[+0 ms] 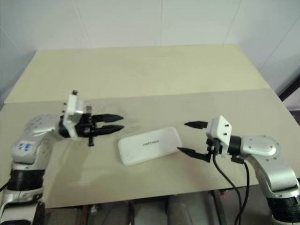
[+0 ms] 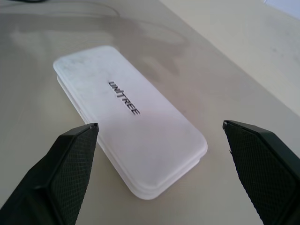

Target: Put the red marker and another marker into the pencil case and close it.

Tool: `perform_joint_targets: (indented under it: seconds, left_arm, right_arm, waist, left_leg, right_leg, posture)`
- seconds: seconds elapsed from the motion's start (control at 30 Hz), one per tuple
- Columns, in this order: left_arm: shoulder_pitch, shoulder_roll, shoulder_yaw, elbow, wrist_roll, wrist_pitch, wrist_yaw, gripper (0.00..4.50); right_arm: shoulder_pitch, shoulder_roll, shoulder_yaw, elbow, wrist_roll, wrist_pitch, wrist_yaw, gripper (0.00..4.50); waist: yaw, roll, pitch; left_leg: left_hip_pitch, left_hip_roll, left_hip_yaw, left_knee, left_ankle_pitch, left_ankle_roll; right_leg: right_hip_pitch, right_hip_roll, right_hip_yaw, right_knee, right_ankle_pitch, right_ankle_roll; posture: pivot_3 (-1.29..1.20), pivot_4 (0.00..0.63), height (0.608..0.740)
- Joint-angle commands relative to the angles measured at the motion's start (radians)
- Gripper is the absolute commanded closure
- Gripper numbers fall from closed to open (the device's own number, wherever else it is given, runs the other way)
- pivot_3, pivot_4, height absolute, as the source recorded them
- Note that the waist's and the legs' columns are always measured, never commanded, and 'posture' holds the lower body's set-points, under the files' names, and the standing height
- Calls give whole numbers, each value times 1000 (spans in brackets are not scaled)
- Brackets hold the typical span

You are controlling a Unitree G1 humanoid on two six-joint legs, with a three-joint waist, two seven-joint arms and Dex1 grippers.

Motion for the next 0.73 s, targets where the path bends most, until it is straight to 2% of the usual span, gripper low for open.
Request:
perform_joint_targets:
  seconds: [0.03, 0.17, 0.2, 0.5, 0.73]
  left_arm:
    - [65, 35, 72, -75, -48, 3, 26, 1551]
    - [104, 44, 98, -93, -61, -15, 45, 185]
    - [108, 44, 96, -98, -63, -15, 48, 17]
    - [106, 29, 84, -115, -90, -25, 80, 17]
    - [117, 62, 86, -95, -82, -33, 69, 17]
  right_arm:
    - [-23, 5, -19, 16, 1, -35, 14, 0]
    - [-51, 11, -15, 41, 0, -50, 27, 0]
    - [-58, 15, -18, 48, 1, -56, 29, 0]
    - [-95, 23, -23, 78, 12, -59, 50, 0]
    - [-117, 42, -4, 111, -9, -84, 53, 0]
  waist:
    - [0, 0, 0]
    - [1, 0, 0]
    - [0, 0, 0]
    - [-1, 0, 0]
    - [-2, 0, 0]
  left_leg:
    - [0, 0, 0, 0, 0, 0]
    - [0, 0, 0, 0, 0, 0]
    - [1, 0, 0, 0, 0, 0]
    - [0, 0, 0, 0, 0, 0]
    - [1, 0, 1, -1, 0, 0]
  right_leg:
    - [0, 0, 0, 0, 0, 0]
    - [0, 0, 0, 0, -1, -1]
    - [0, 0, 0, 0, -1, -1]
    - [0, 0, 0, 0, -1, -1]
    - [0, 0, 0, 0, -1, -1]
  posture:
    - [0, 150, 740]
    - [0, 150, 740]
    - [0, 150, 740]
    - [0, 150, 740]
    - [0, 150, 740]
